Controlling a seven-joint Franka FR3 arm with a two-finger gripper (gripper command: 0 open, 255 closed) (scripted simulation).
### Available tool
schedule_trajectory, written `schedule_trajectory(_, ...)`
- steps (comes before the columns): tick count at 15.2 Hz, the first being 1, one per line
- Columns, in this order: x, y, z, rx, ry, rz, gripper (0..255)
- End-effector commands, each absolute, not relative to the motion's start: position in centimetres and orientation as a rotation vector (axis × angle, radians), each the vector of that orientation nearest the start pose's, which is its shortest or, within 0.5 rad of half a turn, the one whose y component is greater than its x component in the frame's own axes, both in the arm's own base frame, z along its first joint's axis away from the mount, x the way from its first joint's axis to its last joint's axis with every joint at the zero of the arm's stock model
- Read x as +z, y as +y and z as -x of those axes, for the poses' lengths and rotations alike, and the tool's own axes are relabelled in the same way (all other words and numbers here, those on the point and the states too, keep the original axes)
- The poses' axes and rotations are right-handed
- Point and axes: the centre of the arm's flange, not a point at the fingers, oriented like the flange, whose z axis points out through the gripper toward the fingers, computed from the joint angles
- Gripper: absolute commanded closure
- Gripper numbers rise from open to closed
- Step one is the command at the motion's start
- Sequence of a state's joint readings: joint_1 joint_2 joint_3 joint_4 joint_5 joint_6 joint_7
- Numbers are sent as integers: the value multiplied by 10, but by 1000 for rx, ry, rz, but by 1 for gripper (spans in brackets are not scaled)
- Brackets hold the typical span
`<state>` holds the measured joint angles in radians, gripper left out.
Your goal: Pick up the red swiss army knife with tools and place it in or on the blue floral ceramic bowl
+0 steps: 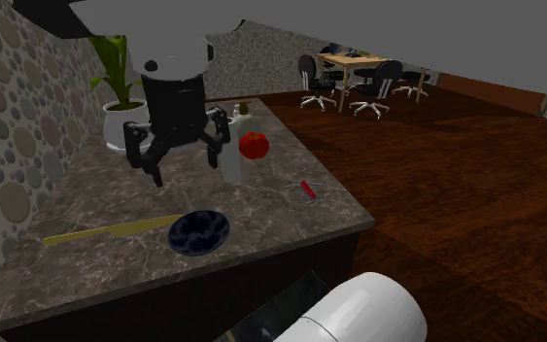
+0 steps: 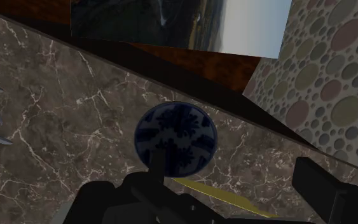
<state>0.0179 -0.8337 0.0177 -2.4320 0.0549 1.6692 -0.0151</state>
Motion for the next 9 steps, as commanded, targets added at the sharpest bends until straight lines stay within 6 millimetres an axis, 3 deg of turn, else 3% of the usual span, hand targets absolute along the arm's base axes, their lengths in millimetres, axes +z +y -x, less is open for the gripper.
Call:
schedule_trajectory(1, 578, 18, -303, -109, -65, 3097, 0)
schedule_trajectory(9, 525, -72, -313, -141, -12, 3100, 0)
